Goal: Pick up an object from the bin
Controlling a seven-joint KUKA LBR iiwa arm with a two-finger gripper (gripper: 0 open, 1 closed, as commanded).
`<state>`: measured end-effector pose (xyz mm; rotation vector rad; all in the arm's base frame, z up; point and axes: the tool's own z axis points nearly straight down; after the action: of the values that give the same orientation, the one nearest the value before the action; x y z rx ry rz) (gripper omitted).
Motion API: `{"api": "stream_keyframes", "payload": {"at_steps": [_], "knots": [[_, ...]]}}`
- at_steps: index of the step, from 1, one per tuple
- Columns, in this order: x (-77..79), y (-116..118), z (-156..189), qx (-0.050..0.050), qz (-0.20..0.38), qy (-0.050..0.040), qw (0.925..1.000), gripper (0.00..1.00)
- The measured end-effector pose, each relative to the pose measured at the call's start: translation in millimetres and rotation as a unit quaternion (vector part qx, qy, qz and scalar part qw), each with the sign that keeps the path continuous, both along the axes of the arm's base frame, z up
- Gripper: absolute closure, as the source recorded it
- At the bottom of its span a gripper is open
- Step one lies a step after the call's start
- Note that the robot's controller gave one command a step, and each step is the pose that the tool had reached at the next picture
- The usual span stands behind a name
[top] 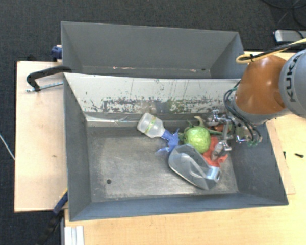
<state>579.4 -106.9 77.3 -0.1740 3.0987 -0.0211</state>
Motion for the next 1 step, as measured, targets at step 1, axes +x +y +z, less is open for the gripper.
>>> {"api": "stream_keyframes", "payload": {"at_steps": [1], "knots": [[-28.7, 8.4, -2.1, 0.008, -0.138, 0.0127, 0.9904, 1.0]]}}
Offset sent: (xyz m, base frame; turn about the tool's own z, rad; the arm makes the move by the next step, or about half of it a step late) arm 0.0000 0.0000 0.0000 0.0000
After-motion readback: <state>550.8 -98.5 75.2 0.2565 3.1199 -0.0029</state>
